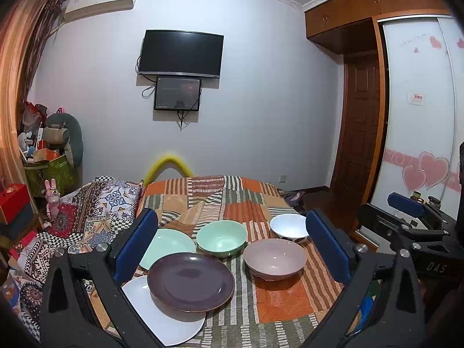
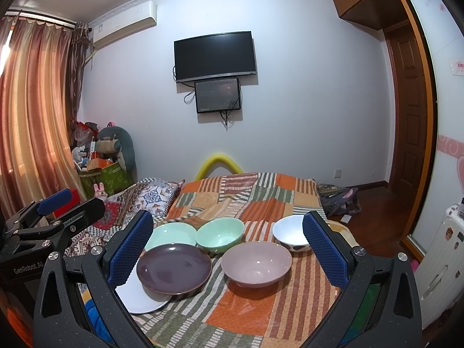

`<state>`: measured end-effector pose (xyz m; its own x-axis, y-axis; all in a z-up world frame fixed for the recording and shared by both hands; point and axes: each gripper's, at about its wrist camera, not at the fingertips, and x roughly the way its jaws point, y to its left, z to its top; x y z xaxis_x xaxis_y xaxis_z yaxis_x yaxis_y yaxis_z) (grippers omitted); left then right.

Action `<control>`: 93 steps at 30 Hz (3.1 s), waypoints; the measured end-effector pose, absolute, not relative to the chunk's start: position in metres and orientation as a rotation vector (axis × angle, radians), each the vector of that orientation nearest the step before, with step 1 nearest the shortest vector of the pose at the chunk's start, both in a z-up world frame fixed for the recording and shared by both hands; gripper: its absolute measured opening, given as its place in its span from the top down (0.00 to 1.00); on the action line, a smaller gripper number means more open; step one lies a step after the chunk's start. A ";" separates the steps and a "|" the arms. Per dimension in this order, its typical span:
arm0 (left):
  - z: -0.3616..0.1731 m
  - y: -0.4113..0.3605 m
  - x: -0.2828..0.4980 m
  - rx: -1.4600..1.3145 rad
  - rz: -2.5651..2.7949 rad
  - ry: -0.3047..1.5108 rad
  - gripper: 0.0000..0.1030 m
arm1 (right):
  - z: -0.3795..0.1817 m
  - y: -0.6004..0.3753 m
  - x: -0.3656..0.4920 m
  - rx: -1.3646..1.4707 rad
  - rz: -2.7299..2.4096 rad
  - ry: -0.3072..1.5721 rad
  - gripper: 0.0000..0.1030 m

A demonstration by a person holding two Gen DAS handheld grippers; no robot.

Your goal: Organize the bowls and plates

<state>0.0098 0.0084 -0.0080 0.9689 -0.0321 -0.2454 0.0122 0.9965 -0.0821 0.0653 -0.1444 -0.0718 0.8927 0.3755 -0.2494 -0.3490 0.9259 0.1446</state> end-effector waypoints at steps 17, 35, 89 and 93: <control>-0.048 0.040 0.040 -0.081 0.000 0.355 0.00 | -0.104 -0.123 0.098 0.069 0.428 0.380 0.00; -0.142 0.143 0.103 -0.207 0.166 0.615 0.19 | -0.171 -0.078 0.163 0.064 0.469 0.679 0.22; -0.244 0.187 0.217 -0.284 0.019 0.934 0.80 | -0.258 -0.010 0.234 0.015 0.458 1.024 0.77; -0.242 0.187 0.215 -0.279 0.014 0.933 0.80 | -0.257 -0.011 0.234 0.027 0.451 1.027 0.80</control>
<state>0.2151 0.1870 -0.2422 0.5983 -0.1083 -0.7939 -0.1324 0.9639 -0.2312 0.2342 -0.0107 -0.2573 0.4344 0.3743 -0.8193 -0.3496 0.9083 0.2297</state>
